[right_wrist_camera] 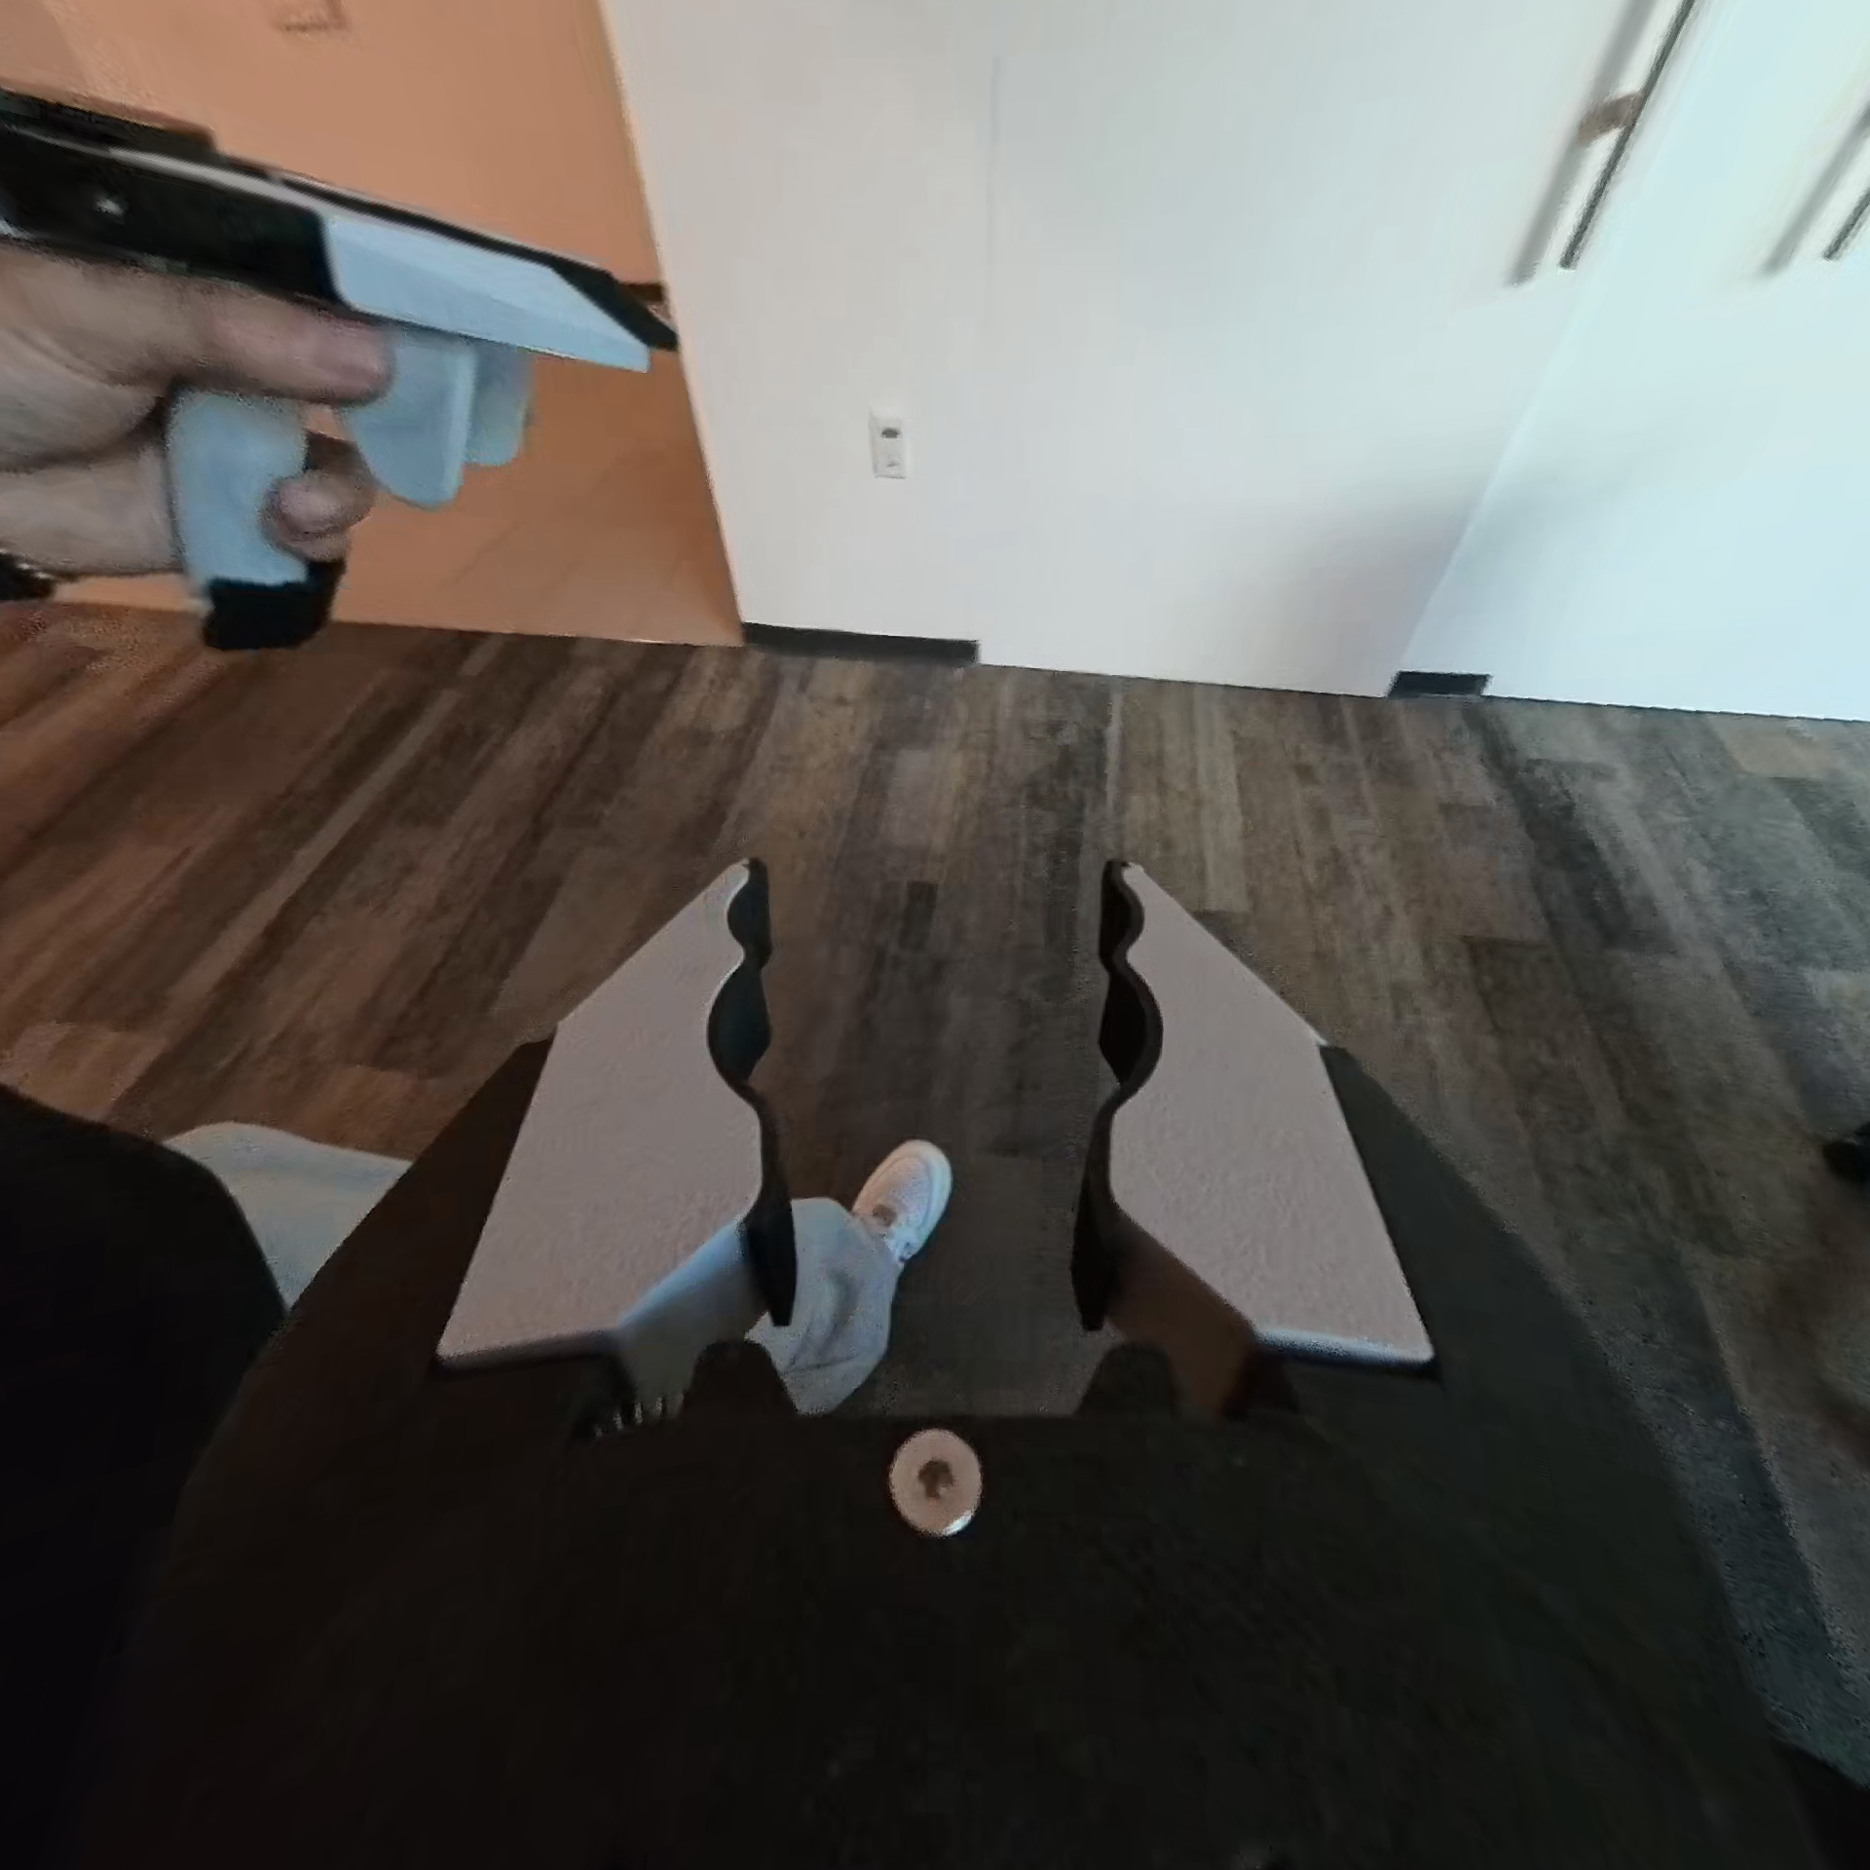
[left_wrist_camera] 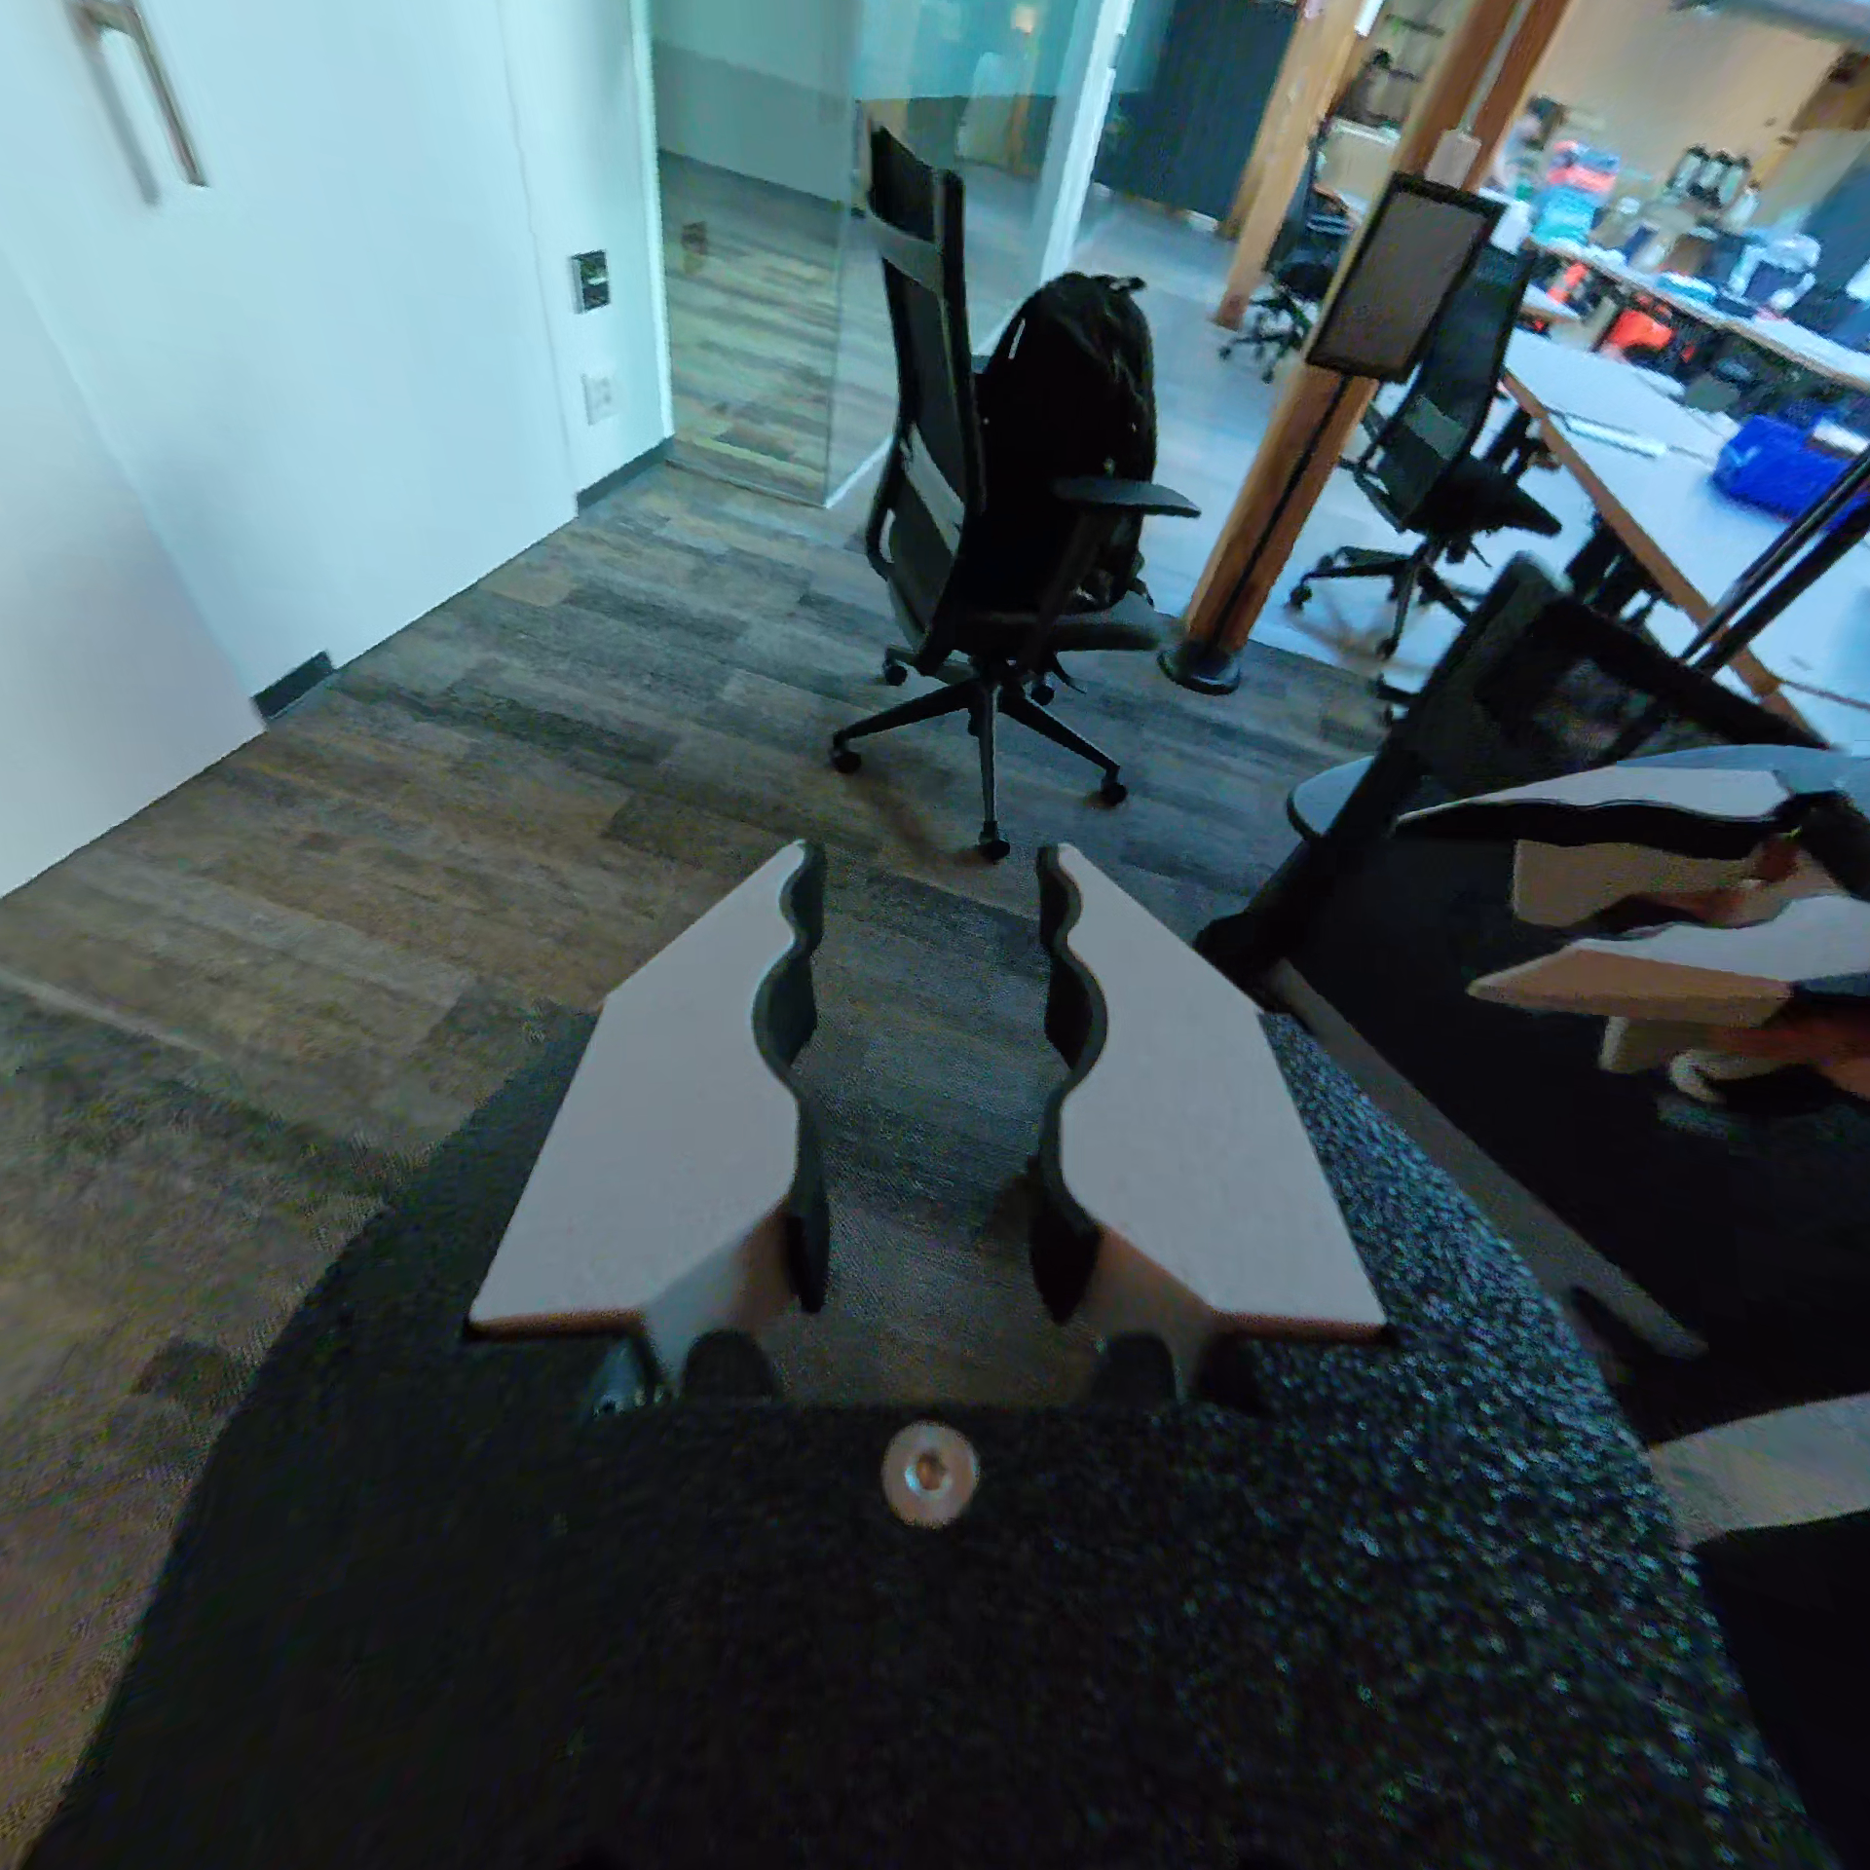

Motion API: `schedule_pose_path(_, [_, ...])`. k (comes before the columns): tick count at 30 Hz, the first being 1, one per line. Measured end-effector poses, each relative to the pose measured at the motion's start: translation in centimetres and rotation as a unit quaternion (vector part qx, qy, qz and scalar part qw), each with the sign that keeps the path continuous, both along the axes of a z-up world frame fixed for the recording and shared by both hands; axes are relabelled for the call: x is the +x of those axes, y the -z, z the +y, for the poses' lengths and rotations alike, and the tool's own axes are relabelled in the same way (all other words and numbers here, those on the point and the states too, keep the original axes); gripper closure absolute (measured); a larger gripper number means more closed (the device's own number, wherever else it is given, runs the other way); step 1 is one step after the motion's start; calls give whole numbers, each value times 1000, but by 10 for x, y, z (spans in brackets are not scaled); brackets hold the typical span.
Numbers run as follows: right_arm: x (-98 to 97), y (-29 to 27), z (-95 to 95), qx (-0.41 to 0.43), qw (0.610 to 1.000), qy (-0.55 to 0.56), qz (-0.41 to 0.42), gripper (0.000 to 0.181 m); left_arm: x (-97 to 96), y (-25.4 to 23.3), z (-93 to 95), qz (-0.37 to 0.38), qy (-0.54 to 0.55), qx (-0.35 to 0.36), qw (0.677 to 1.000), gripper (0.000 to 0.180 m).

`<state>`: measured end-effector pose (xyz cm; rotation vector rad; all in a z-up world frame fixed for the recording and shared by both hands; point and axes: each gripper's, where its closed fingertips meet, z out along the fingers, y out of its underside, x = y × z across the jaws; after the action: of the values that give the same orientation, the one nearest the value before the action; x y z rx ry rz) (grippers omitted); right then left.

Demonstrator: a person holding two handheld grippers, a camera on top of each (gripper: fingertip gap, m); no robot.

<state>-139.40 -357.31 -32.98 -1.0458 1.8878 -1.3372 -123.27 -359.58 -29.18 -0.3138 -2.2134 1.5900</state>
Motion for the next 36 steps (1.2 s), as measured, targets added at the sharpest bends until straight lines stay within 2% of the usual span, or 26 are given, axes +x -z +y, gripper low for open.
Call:
schedule_pose_path(5, [1, 20, -104, 14, 999, 19, 42, 110, 4, 12, -154, -15, 58, -16, 998, 136])
schedule_pose_path(11, [8, 1, -269, -7, 991, 89, 96, 106, 26, -25, -343, -6, 104, -51, 993, 126])
schedule_pose_path(16, [7, 3, -380, -16, 983, 124, 134, 104, 47, -36, -469, 2, 107, -33, 994, 120])
schedule_pose_path(21, [14, 19, -474, 6, 984, 141, 109, 107, 60, -25, -557, 10, 100, -26, 995, 120])
schedule_pose_path(28, [43, 46, -647, -2, 993, 63, 102, 112, 88, -21, -702, -7, 98, -34, 995, 120])
schedule_pose_path(32, [67, 31, -770, -12, 996, 14, 84, 114, 109, -37, -792, -23, 64, -46, 997, 121])
schedule_pose_path(36, [88, -2, -877, -60, 994, -26, 84, 115, 125, -56, -869, -14, 32, -53, 998, 121])
